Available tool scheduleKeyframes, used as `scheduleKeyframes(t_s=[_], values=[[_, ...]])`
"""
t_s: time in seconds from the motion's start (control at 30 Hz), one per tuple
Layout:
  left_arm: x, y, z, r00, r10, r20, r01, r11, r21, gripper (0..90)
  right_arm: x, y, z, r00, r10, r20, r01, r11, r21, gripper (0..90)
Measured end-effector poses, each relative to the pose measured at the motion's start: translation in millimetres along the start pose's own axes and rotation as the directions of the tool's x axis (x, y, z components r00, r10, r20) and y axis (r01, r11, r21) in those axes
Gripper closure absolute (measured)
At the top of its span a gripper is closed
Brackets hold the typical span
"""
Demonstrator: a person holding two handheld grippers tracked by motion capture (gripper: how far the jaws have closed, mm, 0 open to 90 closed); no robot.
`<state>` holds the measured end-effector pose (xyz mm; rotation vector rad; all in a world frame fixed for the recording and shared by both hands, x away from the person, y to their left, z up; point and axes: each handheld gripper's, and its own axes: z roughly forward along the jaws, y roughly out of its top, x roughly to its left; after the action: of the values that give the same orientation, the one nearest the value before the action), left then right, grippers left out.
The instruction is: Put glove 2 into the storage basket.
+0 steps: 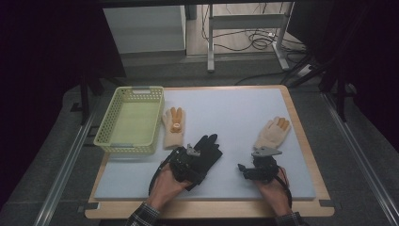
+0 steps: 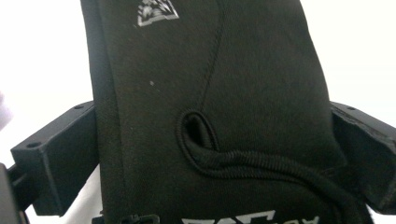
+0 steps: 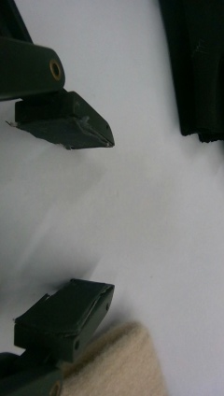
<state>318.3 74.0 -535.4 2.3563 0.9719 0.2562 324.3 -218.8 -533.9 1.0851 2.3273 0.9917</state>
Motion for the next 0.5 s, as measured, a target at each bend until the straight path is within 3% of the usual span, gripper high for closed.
scheduleKeyframes(t_s=[0.1,0.3,0.33,0.43,0.5], values=[[0.6,0.2,-0.5,1.0,-0.006,-0.002,0.006,1.0,0.002,0.0,0.0,0.0,0.0,1.0,0.0,0.0,0.0,1.0,0.0,23.9],[5.8,0.6,-9.4,0.9998,-0.016,-0.009,0.016,0.9999,-0.001,30.7,0.1,0.0,0.0,1.0,-0.001,0.0,0.001,1.0,0.0,23.9],[7.0,-0.1,-11.1,0.9998,-0.018,-0.013,0.018,0.9998,-0.008,30.7,0.1,0.0,0.0,1.0,0.0,0.0,0.0,1.0,0.0,23.9],[10.5,-2.4,-14.3,0.9996,-0.028,-0.008,0.028,0.9992,-0.03,52.1,0.1,0.0,0.0,1.0,-0.001,0.001,0.001,1.0,0.0,23.9],[12.4,-2.7,-16.1,0.9992,-0.037,0.012,0.038,0.9984,-0.042,61.7,0.1,0.0,0.0,1.0,-0.001,0.0,0.001,1.0,0.0,23.9]])
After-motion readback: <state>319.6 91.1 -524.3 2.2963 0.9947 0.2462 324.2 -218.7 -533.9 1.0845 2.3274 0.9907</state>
